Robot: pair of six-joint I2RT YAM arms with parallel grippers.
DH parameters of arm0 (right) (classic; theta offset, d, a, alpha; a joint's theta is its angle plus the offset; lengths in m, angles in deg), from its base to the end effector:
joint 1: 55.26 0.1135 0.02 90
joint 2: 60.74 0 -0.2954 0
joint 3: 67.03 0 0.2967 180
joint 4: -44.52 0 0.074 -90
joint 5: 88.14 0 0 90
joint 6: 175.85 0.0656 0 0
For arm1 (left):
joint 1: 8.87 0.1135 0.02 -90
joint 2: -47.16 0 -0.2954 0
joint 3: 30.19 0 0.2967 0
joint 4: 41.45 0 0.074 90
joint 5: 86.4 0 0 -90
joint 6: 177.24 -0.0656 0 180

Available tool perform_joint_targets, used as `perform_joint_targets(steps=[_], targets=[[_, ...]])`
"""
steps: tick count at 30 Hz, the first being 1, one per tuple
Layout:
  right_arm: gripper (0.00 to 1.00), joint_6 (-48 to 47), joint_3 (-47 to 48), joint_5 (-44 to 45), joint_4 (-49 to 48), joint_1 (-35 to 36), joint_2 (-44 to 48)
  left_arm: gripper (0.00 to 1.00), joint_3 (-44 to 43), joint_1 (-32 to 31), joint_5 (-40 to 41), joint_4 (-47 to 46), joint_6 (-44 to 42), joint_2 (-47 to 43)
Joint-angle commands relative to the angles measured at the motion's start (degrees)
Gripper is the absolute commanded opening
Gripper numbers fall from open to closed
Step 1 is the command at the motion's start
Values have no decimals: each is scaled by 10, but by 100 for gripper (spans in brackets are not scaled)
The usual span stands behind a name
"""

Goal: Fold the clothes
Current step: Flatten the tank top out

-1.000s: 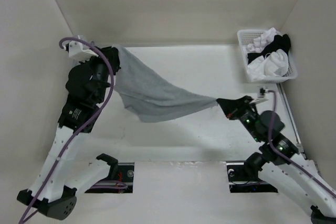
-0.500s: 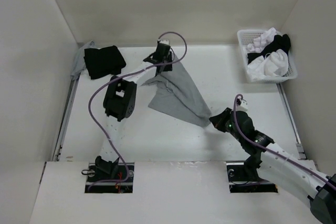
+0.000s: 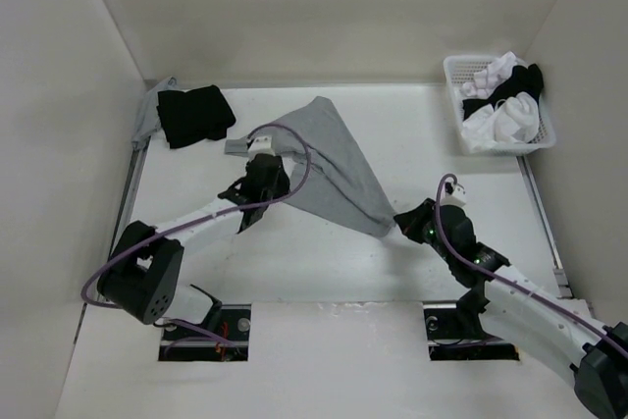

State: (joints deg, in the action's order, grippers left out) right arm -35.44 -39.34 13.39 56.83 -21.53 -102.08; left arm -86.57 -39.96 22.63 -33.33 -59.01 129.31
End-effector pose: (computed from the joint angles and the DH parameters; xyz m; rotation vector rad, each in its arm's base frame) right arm 0.1826 0.1062 0.1781 0.4331 2.0459 0.7181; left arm 0.3191 -0.1675 0.2013 -0.1369 2.1319 -0.2513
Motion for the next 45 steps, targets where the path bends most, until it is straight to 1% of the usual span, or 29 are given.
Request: perform_joint_targets(steps=[1, 3, 5, 6, 15, 17, 20, 25, 29, 31, 32, 34, 35, 37, 39, 40, 41, 43, 45], targets=[[0, -12, 1, 2, -44, -2, -4, 36, 109, 20, -21, -51, 85, -26], [0, -12, 1, 3, -45, -2, -4, 37, 118, 33, -30, -58, 87, -25], [0, -12, 1, 2, -45, -2, -2, 38, 119, 52, -58, -68, 88, -9], [0, -12, 1, 2, -43, -2, -2, 38, 115, 63, -85, -78, 89, 5], [0, -8, -10, 2, -45, -2, -2, 38, 92, 65, -129, -116, 93, 81], [0, -10, -10, 2, -45, -2, -2, 37, 85, 63, -140, -119, 95, 95], [0, -12, -10, 2, -45, -2, 1, 26, 82, 61, -138, -117, 93, 100], [0, -13, -9, 2, -42, -2, 8, 17, 84, 64, -132, -110, 90, 95], [0, -13, -6, 2, -39, -4, 15, 5, 87, 64, -131, -108, 91, 90], [0, -18, 2, 2, -35, -5, 17, 0, 91, 67, -135, -103, 95, 64], [0, -22, 7, 2, -32, -6, 18, 0, 93, 67, -136, -97, 97, 44], [0, -35, 32, 3, -11, -6, 28, 0, 90, 60, -132, -62, 104, -46], [0, -46, 56, 9, 8, -5, 43, 0, 82, 57, -129, -32, 104, -116], [0, -62, 91, 15, 34, -5, 61, 0, 66, 54, -121, 4, 105, -183], [0, -87, 152, 31, 77, -4, 85, 0, 15, 49, -93, 79, 100, -301], [0, -90, 163, 35, 83, -3, 89, 0, 6, 49, -88, 89, 99, -317], [0, -115, 234, 55, 115, 0, 107, 0, -47, 45, -65, 136, 92, -387], [0, -138, 314, 72, 138, 17, 113, 0, -105, 40, -45, 172, 86, -437], [0, -152, 393, 86, 155, 43, 115, 0, -161, 35, -34, 194, 83, -469]])
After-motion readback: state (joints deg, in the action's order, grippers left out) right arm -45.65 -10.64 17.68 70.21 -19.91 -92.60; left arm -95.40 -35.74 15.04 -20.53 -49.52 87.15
